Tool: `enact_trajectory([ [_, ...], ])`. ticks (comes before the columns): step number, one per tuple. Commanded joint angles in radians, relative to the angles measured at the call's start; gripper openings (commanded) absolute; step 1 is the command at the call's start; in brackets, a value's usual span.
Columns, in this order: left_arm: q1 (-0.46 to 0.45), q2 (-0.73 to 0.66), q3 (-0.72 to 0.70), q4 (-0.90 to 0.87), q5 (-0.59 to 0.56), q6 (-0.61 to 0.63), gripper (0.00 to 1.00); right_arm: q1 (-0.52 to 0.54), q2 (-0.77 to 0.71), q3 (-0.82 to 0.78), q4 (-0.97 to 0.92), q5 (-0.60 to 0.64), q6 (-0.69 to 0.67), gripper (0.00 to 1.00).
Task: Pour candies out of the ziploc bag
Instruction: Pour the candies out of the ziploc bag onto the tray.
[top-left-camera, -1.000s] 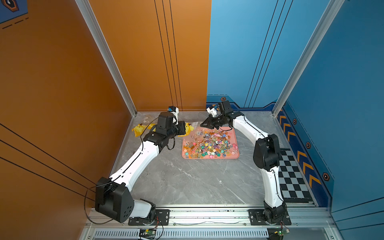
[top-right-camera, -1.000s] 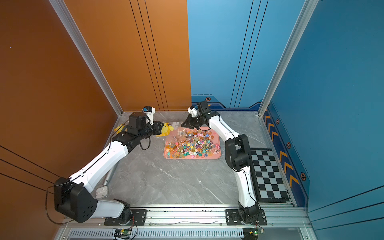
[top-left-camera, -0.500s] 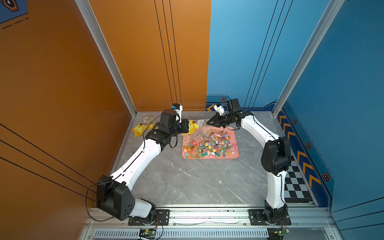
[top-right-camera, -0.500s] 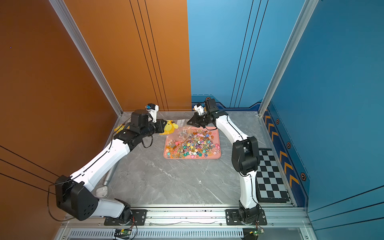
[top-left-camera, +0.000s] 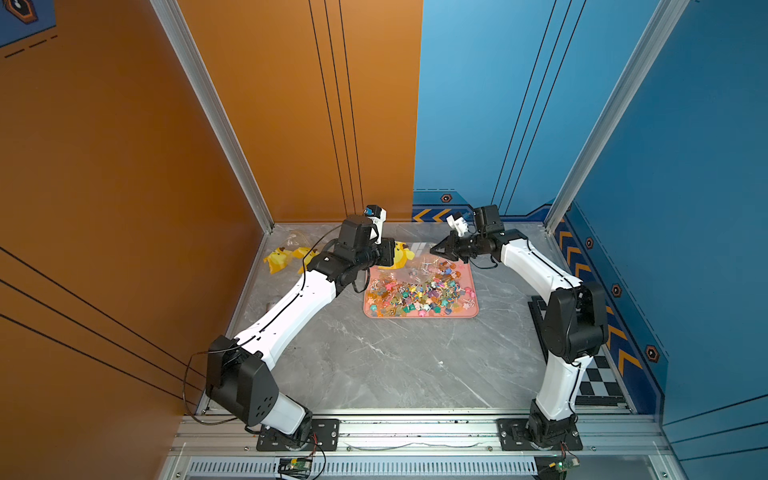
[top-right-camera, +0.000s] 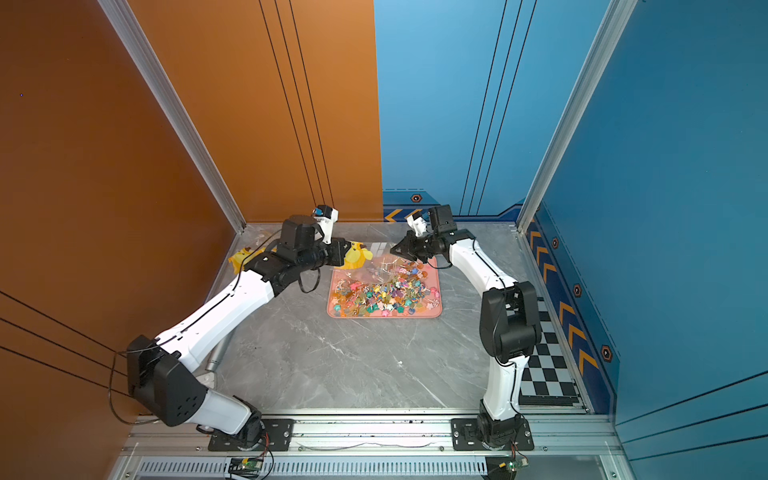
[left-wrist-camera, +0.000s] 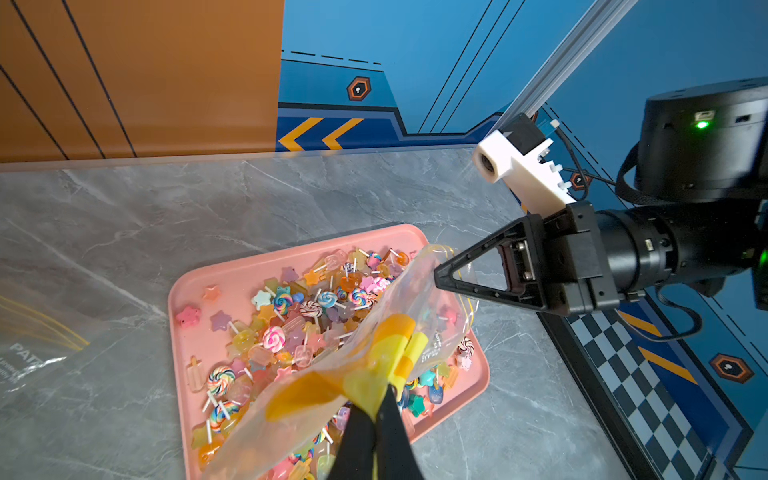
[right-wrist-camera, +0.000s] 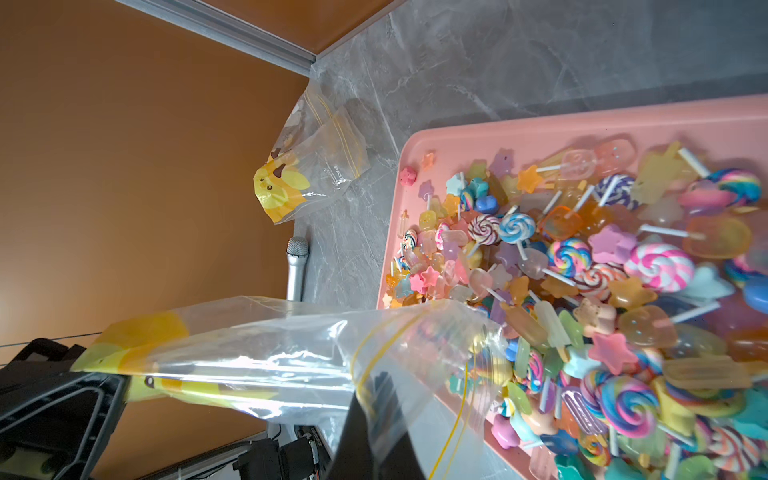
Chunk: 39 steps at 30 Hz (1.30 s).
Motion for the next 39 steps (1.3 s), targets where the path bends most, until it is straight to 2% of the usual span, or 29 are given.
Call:
enact_trajectory([
  [1, -0.003, -0.003, 0.092, -0.008, -0.102, 0.048, 0.00, -0.091, -0.008, -0.098, 0.022, 0.155, 0.026, 0.01],
  [9, -0.097, 0.099, 0.230, -0.100, -0.159, 0.121, 0.00, -0.138, -0.045, -0.231, 0.127, 0.124, 0.069, 0.01],
  [15, -0.145, 0.176, 0.367, -0.165, -0.198, 0.175, 0.00, -0.188, -0.072, -0.372, 0.315, 0.082, 0.171, 0.02],
  [24, -0.156, 0.220, 0.457, -0.166, -0.213, 0.157, 0.00, -0.192, -0.062, -0.397, 0.323, 0.073, 0.165, 0.02],
  [39, -0.209, 0.270, 0.605, -0.242, -0.259, 0.228, 0.00, -0.173, -0.028, -0.455, 0.424, 0.057, 0.217, 0.06],
])
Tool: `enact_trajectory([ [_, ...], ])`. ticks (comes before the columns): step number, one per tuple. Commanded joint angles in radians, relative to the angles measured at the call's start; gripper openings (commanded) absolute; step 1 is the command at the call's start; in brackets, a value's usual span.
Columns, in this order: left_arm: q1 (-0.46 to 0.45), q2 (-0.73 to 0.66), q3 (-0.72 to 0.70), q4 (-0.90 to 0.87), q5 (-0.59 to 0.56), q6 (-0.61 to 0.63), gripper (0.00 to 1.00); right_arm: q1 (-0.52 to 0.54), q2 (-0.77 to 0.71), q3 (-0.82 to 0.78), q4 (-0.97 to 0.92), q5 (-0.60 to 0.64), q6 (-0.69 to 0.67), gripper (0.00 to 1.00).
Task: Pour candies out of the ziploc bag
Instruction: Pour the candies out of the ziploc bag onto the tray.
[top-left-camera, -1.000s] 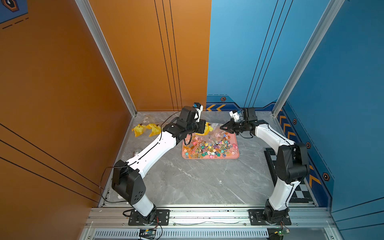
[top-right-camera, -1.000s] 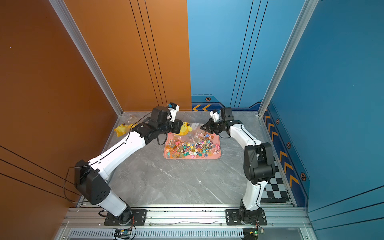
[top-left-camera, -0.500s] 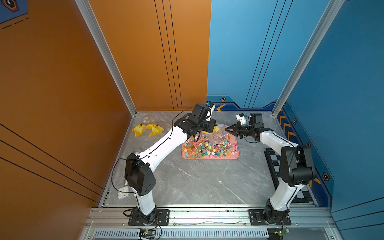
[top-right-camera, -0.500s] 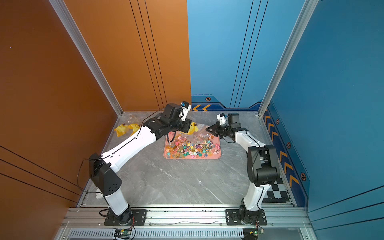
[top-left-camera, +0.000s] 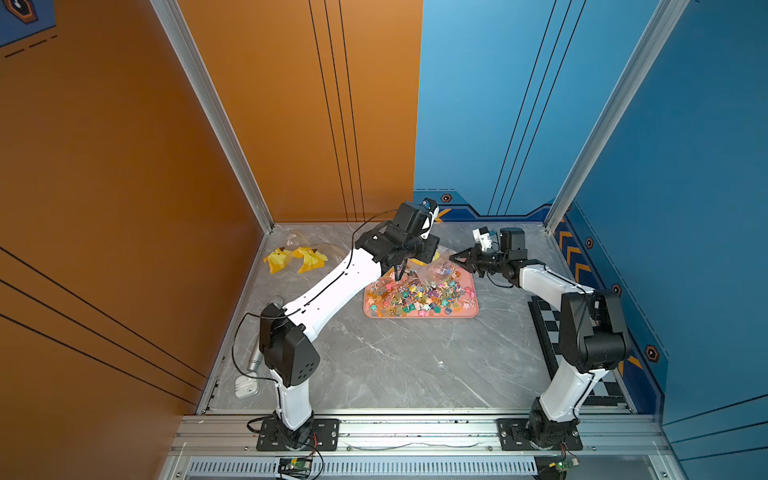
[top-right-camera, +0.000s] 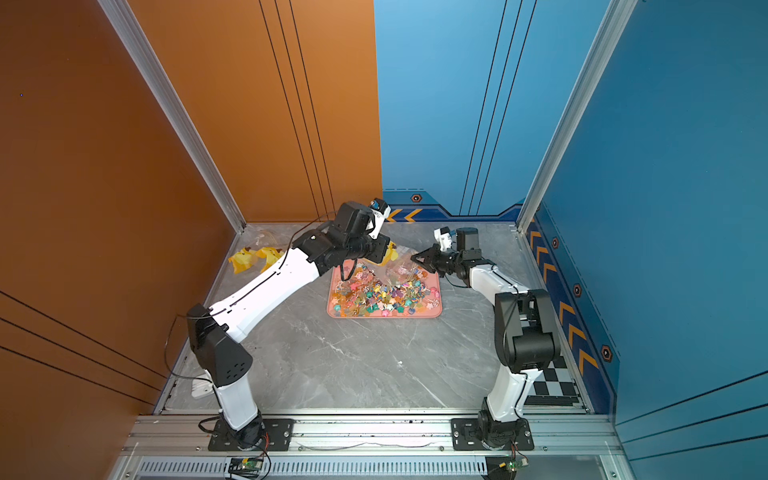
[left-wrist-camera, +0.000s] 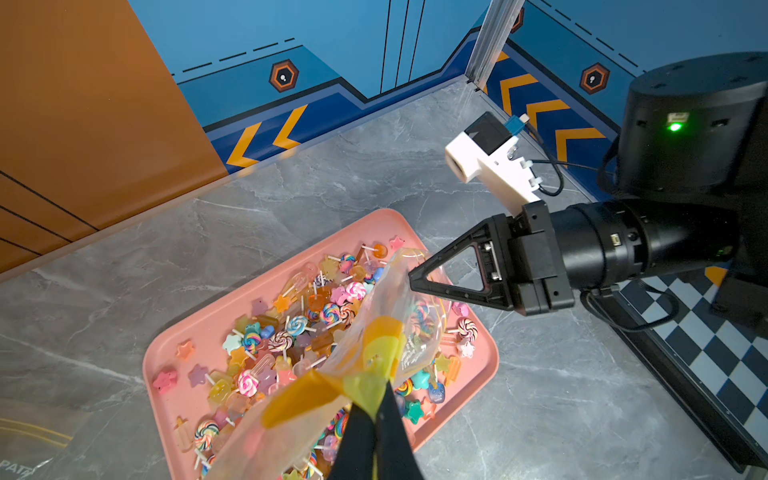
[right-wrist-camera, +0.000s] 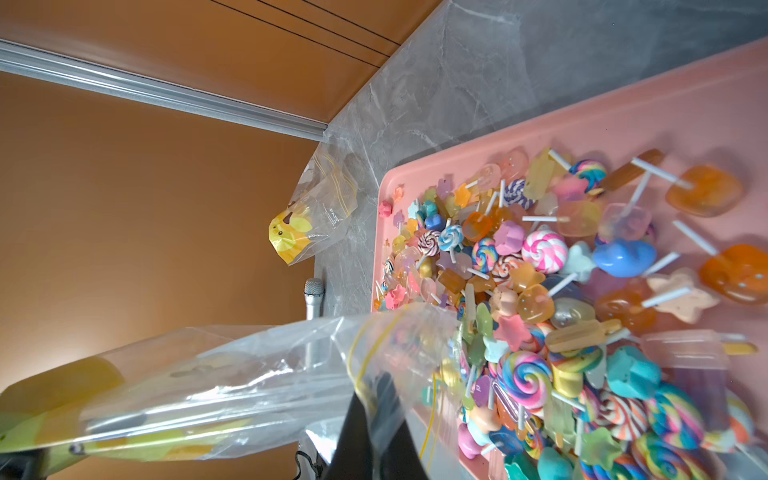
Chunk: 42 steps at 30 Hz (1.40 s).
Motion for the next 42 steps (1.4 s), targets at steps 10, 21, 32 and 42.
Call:
enact_trajectory([
  [10, 0.042, 0.064, 0.290, -0.021, 0.051, -0.045, 0.00, -0.004, 0.115, -0.078, 0.000, 0.136, 0.046, 0.07],
  [21, 0.036, 0.159, 0.315, -0.156, 0.081, -0.010, 0.00, -0.007, 0.093, -0.104, 0.020, 0.126, 0.052, 0.07],
  [32, 0.012, 0.163, 0.306, -0.273, -0.025, 0.099, 0.00, -0.045, 0.003, -0.165, 0.004, 0.153, 0.037, 0.14],
  [42, -0.040, 0.288, 0.400, -0.401, -0.109, 0.165, 0.06, -0.036, -0.051, -0.170, -0.020, 0.169, 0.032, 0.16],
])
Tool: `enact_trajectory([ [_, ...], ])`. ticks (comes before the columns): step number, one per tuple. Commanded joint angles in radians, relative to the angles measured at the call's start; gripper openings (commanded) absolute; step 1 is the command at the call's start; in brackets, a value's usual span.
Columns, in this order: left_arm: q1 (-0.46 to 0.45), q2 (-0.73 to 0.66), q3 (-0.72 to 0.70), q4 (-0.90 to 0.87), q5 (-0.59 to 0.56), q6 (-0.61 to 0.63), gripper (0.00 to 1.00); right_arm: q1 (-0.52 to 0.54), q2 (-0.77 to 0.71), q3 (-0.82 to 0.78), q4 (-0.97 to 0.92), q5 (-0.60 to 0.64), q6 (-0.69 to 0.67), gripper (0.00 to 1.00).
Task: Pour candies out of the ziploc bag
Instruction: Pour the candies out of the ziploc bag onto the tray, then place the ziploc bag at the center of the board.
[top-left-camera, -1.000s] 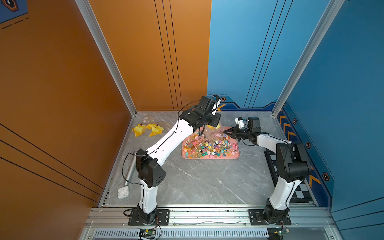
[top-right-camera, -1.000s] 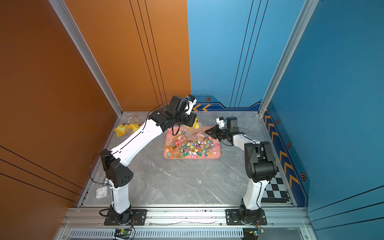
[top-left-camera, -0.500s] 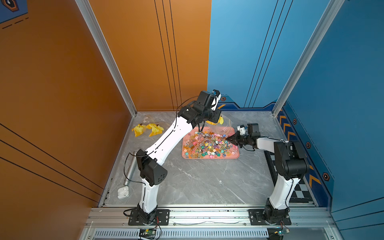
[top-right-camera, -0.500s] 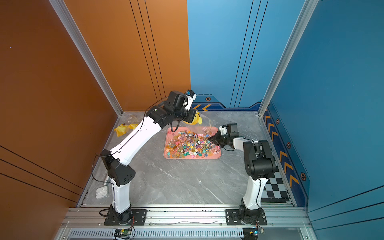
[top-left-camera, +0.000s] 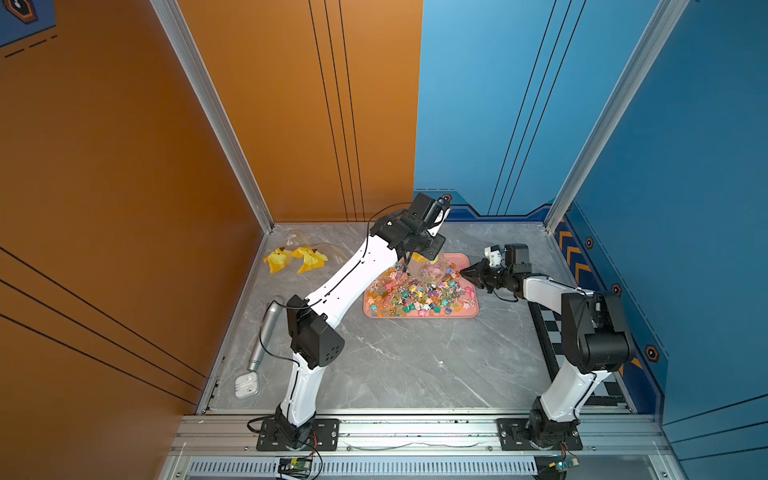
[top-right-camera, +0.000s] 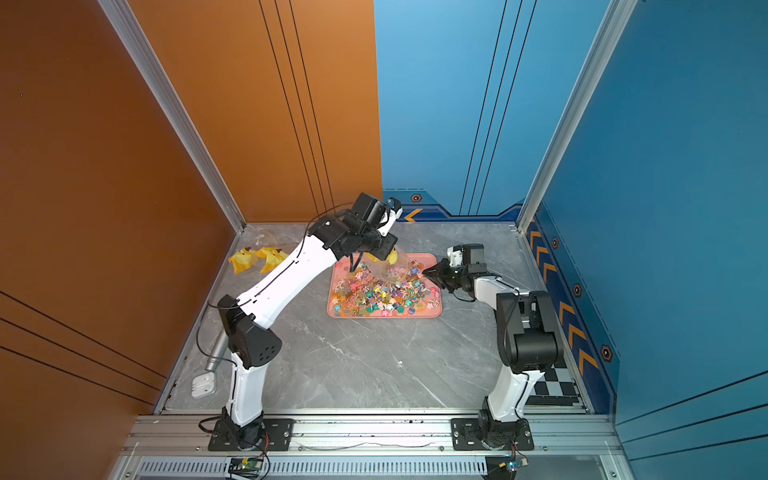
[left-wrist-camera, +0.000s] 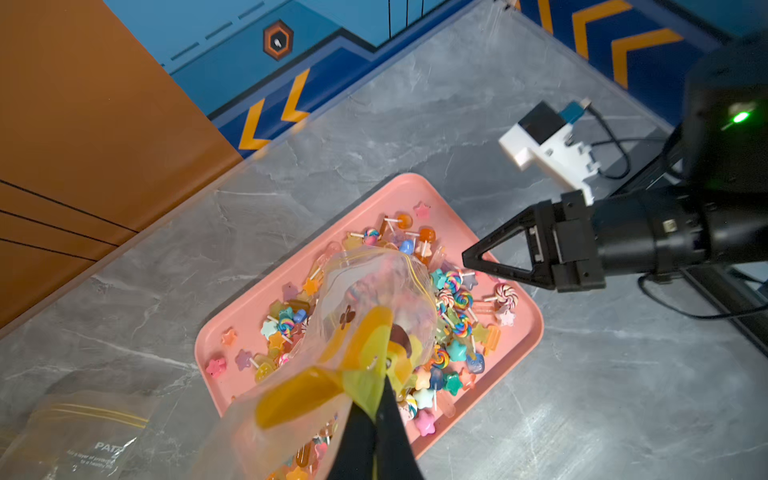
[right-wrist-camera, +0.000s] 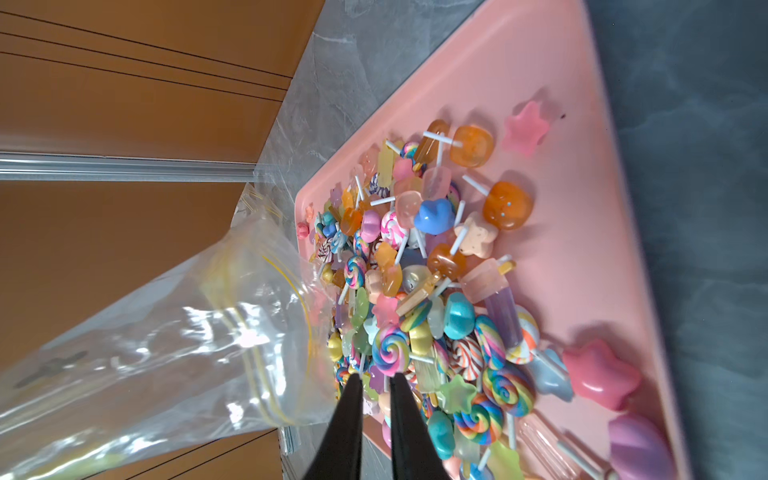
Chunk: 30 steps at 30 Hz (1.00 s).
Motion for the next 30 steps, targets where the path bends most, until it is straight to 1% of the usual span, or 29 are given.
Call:
enact_trajectory([
  [1, -0.013, 0.047, 0.030, -0.078, -0.043, 0.033, 0.10, 0.007, -0.033, -0.014, -0.039, 0.019, -0.015, 0.16],
  [2, -0.015, 0.056, 0.028, -0.083, -0.043, 0.030, 0.18, 0.007, -0.036, -0.014, -0.042, 0.020, -0.016, 0.16],
  [3, -0.015, 0.062, 0.027, -0.086, -0.042, 0.029, 0.31, 0.005, -0.039, -0.014, -0.045, 0.021, -0.018, 0.17],
  [4, -0.015, 0.070, 0.026, -0.091, -0.041, 0.029, 0.39, 0.005, -0.042, -0.014, -0.049, 0.022, -0.020, 0.17],
  [7, -0.015, 0.082, 0.025, -0.099, -0.038, 0.029, 0.55, 0.004, -0.049, -0.013, -0.055, 0.023, -0.021, 0.17],
  [8, -0.015, 0.084, 0.025, -0.102, -0.041, 0.028, 0.58, 0.004, -0.049, -0.012, -0.056, 0.023, -0.020, 0.17],
  [9, -0.015, 0.084, 0.025, -0.104, -0.044, 0.029, 0.61, 0.004, -0.052, -0.012, -0.058, 0.024, -0.021, 0.17],
  [11, -0.013, 0.083, 0.025, -0.106, -0.048, 0.029, 0.61, 0.004, -0.057, -0.010, -0.059, 0.025, -0.019, 0.17],
  [12, -0.013, 0.081, 0.027, -0.108, -0.049, 0.030, 0.56, 0.004, -0.059, -0.010, -0.060, 0.025, -0.018, 0.17],
  [14, -0.013, 0.073, 0.028, -0.109, -0.057, 0.034, 0.34, 0.004, -0.064, -0.010, -0.061, 0.027, -0.017, 0.17],
  [15, -0.015, 0.067, 0.031, -0.113, -0.071, 0.038, 0.20, 0.004, -0.067, -0.009, -0.062, 0.028, -0.018, 0.17],
  [17, -0.015, 0.048, 0.034, -0.118, -0.096, 0.048, 0.02, 0.004, -0.072, -0.010, -0.065, 0.029, -0.020, 0.17],
  [18, -0.014, 0.036, 0.033, -0.119, -0.105, 0.053, 0.00, 0.004, -0.073, -0.009, -0.066, 0.029, -0.019, 0.17],
  [24, -0.013, -0.038, 0.015, -0.122, -0.127, 0.066, 0.00, 0.008, -0.086, -0.012, -0.070, 0.030, -0.020, 0.16],
  [27, -0.008, -0.077, 0.005, -0.121, -0.120, 0.061, 0.00, 0.014, -0.111, -0.013, -0.087, 0.031, -0.032, 0.17],
  [28, -0.004, -0.089, 0.002, -0.119, -0.109, 0.057, 0.00, 0.016, -0.120, -0.013, -0.092, 0.031, -0.038, 0.19],
  [30, 0.011, -0.115, -0.005, -0.118, -0.067, 0.038, 0.00, 0.020, -0.144, -0.017, -0.095, 0.019, -0.052, 0.27],
])
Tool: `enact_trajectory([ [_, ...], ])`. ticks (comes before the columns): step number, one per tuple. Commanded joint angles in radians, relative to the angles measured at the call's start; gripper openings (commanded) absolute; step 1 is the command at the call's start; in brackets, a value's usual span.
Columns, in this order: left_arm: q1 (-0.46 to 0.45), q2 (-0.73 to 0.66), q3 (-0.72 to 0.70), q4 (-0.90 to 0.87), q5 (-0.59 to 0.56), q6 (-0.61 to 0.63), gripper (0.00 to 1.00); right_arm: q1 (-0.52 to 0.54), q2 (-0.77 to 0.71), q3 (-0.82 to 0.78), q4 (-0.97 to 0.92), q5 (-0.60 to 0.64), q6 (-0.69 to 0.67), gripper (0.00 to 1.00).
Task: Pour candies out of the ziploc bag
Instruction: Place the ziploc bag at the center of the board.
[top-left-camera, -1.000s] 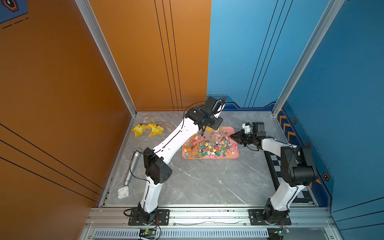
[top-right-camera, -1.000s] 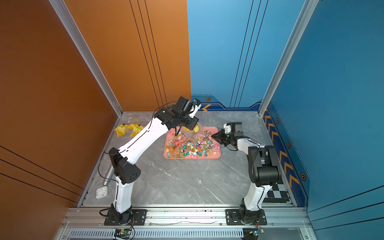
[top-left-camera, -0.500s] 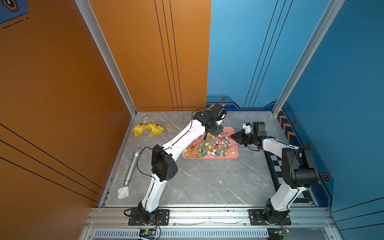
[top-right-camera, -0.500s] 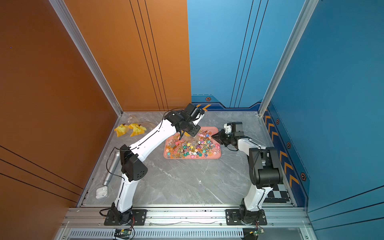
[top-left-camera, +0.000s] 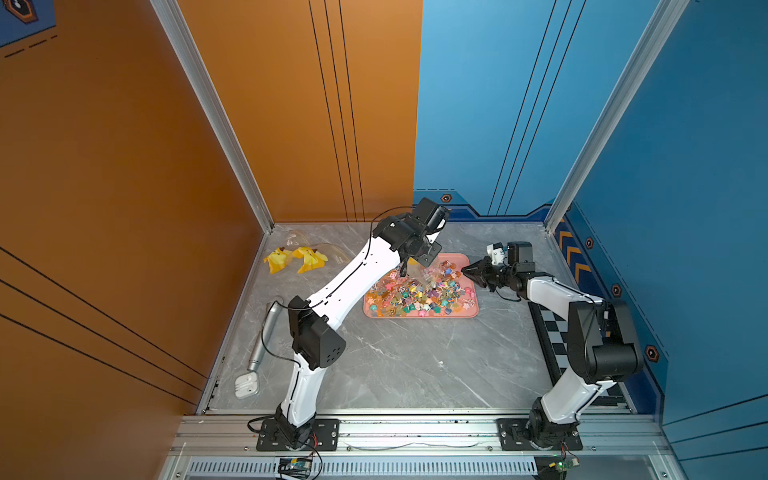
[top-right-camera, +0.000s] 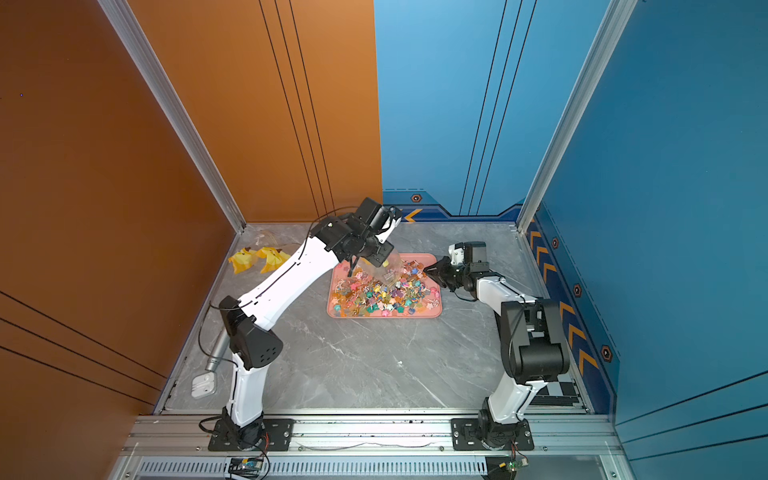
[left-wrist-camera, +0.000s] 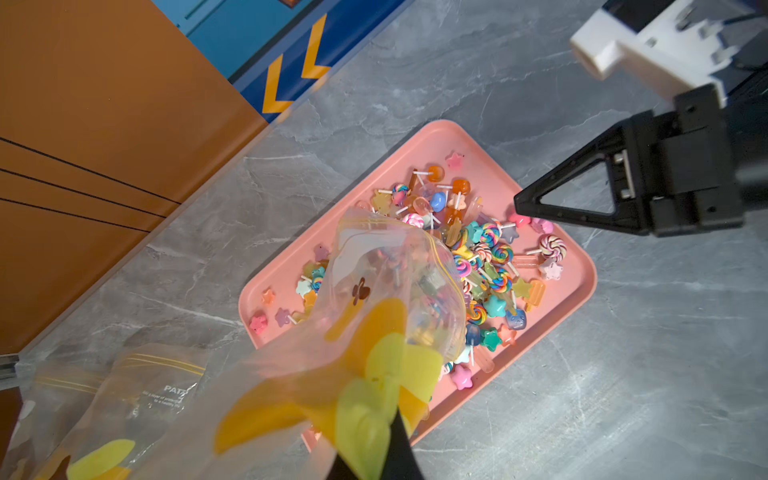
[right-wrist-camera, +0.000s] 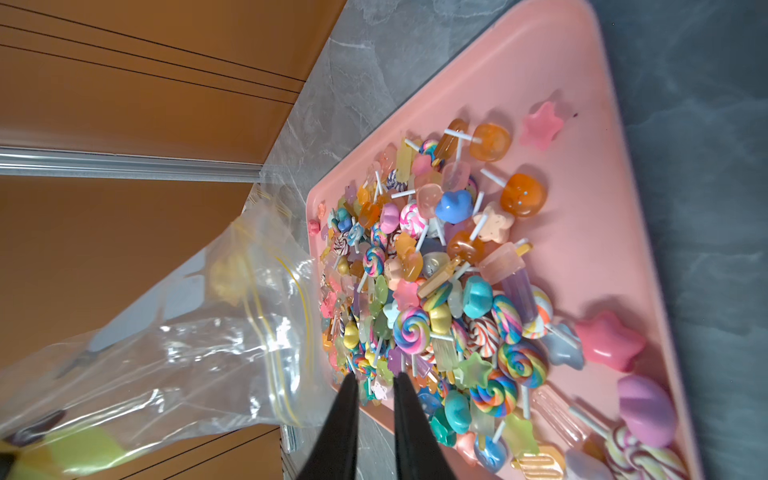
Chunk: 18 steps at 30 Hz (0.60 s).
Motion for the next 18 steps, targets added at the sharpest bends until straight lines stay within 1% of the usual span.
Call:
enact_trajectory([
  [1, 0.030, -0.074, -0.017, -0.016, 0.064, -0.029, 0.00, 0.012, -0.071, -0.018, -0.033, -0.003, -0.043, 0.31],
  [2, 0.042, -0.088, -0.024, -0.017, 0.096, -0.041, 0.00, 0.014, -0.087, -0.021, -0.033, -0.011, -0.048, 0.35],
  [4, 0.069, -0.109, -0.040, -0.014, 0.154, -0.061, 0.00, 0.016, -0.116, -0.033, -0.030, -0.024, -0.053, 0.40],
  [9, 0.143, -0.166, -0.103, 0.006, 0.242, -0.097, 0.00, 0.018, -0.184, -0.064, -0.056, -0.015, -0.067, 0.43],
  [13, 0.212, -0.245, -0.225, 0.099, 0.325, -0.142, 0.00, 0.023, -0.227, -0.082, -0.071, -0.004, -0.075, 0.44],
  [18, 0.302, -0.362, -0.413, 0.238, 0.377, -0.203, 0.00, 0.029, -0.258, -0.089, -0.095, 0.005, -0.083, 0.46],
])
